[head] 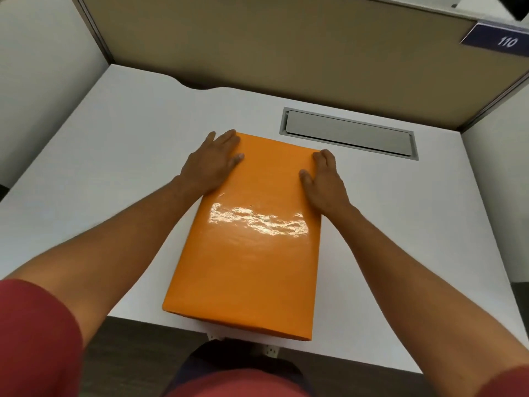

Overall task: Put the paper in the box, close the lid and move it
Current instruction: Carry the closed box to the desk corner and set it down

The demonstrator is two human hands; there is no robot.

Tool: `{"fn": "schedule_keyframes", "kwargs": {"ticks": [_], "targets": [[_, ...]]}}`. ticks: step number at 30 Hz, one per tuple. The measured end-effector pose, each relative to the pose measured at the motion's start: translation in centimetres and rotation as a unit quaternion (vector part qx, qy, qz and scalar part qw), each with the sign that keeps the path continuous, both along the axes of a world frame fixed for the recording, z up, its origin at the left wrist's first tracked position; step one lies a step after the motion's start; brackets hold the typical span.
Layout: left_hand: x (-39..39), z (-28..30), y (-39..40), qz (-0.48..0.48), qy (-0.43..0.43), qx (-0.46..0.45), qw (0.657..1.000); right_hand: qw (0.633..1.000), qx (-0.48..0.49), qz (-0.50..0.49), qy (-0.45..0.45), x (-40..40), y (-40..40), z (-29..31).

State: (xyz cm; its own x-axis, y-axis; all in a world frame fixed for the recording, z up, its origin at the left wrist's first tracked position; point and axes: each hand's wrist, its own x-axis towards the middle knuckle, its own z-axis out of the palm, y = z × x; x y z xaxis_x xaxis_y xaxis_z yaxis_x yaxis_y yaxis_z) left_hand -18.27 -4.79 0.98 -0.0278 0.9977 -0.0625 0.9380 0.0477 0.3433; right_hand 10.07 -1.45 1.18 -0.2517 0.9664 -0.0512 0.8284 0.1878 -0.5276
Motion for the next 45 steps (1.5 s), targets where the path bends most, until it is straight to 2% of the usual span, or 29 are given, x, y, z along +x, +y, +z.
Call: {"fn": "schedule_keyframes", "kwargs": {"ticks": [4,7,9,12,14,16,21,32,37,45], "targets": [[0.9,0.8,-2.2,0.135,-0.117,0.001,0.984,0.993,-0.029,-0.040,0.110,0.7,-3.5,0.1],[1.3,1.0,-6.6,0.238,-0.248,-0.079,0.936,0.966,-0.096,-0.083,0.226,2.0,-8.8,-0.3],[1.7,1.0,-10.6,0.262,-0.322,-0.146,0.898,0.929,-0.186,-0.122,0.295,2.5,-12.4,-0.8],[2.5,1.1,-15.0,0.255,-0.440,-0.199,0.838,0.881,-0.280,-0.172,0.339,2.4,-15.8,-1.7],[2.7,0.8,-15.9,0.267,-0.485,-0.202,0.808,0.867,-0.295,-0.190,0.354,2.2,-16.7,-2.3],[2.9,0.8,-16.0,0.271,-0.504,-0.201,0.795,0.873,-0.280,-0.193,0.348,2.0,-17.1,-2.6],[3.0,0.6,-15.9,0.281,-0.505,-0.186,0.795,0.900,-0.234,-0.186,0.318,1.7,-17.4,-2.5],[-0.2,-1.2,-14.9,0.272,-0.490,-0.179,0.809,0.899,-0.239,-0.239,0.277,-0.8,-17.1,-1.8],[-9.0,-0.1,-12.7,0.257,-0.485,-0.176,0.817,0.901,-0.229,-0.239,0.282,-9.3,-15.1,-0.8],[-28.5,3.1,-8.4,0.285,-0.430,-0.141,0.845,0.891,-0.232,-0.204,0.333,-29.0,-9.8,-0.9]]}}
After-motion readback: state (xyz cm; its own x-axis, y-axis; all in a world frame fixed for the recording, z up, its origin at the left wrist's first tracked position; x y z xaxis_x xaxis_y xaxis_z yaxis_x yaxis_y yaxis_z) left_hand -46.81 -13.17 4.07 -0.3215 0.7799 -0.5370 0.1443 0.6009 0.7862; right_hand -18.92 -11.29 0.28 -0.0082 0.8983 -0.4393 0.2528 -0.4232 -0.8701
